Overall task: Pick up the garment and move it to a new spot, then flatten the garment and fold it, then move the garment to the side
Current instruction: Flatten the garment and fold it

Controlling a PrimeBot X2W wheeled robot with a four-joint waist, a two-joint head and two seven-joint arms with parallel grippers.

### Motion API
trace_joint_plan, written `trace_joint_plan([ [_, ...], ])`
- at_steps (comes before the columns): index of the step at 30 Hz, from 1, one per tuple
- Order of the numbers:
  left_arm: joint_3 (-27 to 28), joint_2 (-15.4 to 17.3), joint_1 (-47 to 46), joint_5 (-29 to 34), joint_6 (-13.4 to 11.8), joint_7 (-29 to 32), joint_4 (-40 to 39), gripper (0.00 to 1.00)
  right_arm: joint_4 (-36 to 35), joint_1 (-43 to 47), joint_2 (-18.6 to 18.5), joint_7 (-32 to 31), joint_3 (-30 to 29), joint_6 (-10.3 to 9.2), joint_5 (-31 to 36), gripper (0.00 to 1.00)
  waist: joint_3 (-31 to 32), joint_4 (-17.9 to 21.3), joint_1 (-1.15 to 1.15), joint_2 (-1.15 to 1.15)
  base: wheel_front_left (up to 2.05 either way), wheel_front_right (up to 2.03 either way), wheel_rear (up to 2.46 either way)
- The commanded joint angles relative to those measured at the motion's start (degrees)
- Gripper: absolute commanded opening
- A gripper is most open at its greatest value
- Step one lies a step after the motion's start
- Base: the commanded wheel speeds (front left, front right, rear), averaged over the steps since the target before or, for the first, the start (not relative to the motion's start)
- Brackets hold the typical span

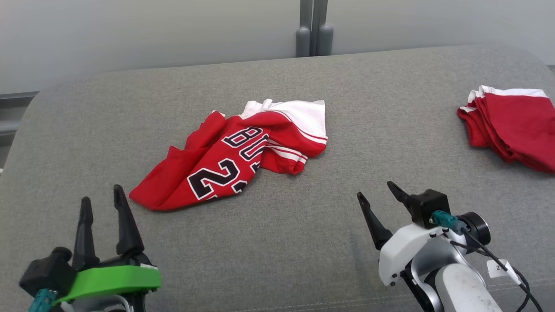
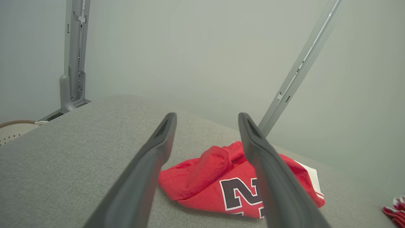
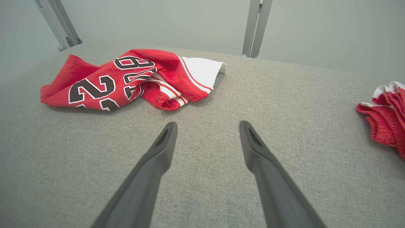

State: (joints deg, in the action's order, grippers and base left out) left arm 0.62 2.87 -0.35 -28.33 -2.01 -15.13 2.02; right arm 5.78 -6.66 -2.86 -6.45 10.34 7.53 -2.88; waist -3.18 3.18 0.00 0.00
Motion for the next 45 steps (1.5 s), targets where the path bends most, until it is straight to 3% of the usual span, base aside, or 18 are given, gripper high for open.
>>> trace_joint_plan([
  [1, -0.7, 0.1, 1.2, 1.3, 0.4, 0.0, -0.5, 1.0, 0.6, -1.2, -0.1, -0.7, -0.4, -0.09, 0.1, 1.0, 0.2, -0.8, 0.0, 0.0, 0.0, 0.0, 0.0],
  [8, -5.3, 0.1, 3.8, 8.2, 2.1, 0.0, -1.9, 1.0, 6.3, -8.0, -0.1, -4.9, -3.7, -0.09, -0.3, 1.0, -0.3, -2.9, 0.0, 0.0, 0.0, 0.0, 0.0],
  [16, -9.5, 0.1, 4.5, 11.5, 4.1, 0.0, -1.1, 1.0, 20.5, -18.3, -0.2, -8.4, -10.9, -0.09, -2.0, 1.0, -2.2, -6.8, 0.0, 0.0, 0.0, 0.0, 0.0],
  [23, -11.1, 0.1, 2.8, 11.9, 4.5, 0.0, -0.6, 1.0, 32.2, -27.6, -0.1, -8.4, -14.7, -0.09, -3.0, 1.0, -5.0, -11.0, 0.0, 0.0, 0.0, 0.0, 0.0],
  [29, -12.4, 0.1, 1.8, 13.3, 5.2, 0.0, -0.3, 1.0, 39.7, -33.0, -0.9, -7.6, -15.9, -0.09, 0.8, 1.0, -7.1, -14.2, 0.0, 0.0, 0.0, 0.0, 0.0],
  [45, -14.8, 0.1, 1.0, 13.2, 6.1, 0.0, 0.5, 1.0, 53.5, -40.2, -2.1, -7.2, -23.1, -0.09, 5.5, 1.0, -10.3, -20.0, 0.0, 0.0, 0.0, 0.0, 0.0],
])
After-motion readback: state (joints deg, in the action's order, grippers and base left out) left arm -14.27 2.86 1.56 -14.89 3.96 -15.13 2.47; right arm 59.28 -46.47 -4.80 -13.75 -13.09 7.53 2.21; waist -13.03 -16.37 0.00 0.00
